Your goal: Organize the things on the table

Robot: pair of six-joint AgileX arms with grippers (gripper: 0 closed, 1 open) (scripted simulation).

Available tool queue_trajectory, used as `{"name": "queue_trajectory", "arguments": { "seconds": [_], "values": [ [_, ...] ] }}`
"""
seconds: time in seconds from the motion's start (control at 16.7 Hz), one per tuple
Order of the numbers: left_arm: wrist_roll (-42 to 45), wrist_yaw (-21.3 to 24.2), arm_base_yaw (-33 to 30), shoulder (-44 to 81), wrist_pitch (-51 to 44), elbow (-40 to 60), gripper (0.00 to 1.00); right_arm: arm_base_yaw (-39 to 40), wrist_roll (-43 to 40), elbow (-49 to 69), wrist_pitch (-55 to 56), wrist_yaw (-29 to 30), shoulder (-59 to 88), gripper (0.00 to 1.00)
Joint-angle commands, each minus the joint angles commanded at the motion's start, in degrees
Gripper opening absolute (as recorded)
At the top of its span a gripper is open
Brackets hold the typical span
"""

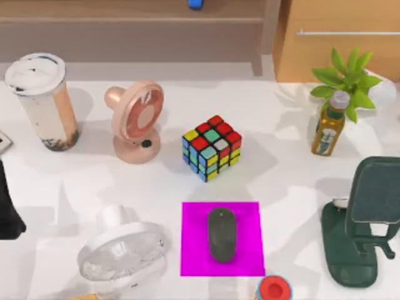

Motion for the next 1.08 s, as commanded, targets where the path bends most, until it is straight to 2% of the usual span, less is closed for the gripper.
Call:
{"name": "queue_trajectory", "arguments": {
  "seconds": [0.3, 0.66, 0.9, 1.08],
  "values": [
    [0.0, 0.0, 0.0, 0.0, 0.0, 0.0, 1.00, 24.6, 20.3, -12.1, 2.4, 13.7, -20.6, 0.00],
    [0.0, 0.0, 0.0, 0.0, 0.0, 0.0, 1.00, 52.4, 43.3, -31.8, 3.5, 28.7, -39.3, 0.00],
    [0.0, 0.0, 0.0, 0.0, 0.0, 0.0, 1.00, 65.6, 54.2, -44.2, 3.5, 36.3, -46.0, 0.00],
    [0.0, 0.0, 0.0, 0.0, 0.0, 0.0, 1.00, 70.8, 58.6, -49.8, 3.5, 39.5, -48.3, 0.00]
  ]
}}
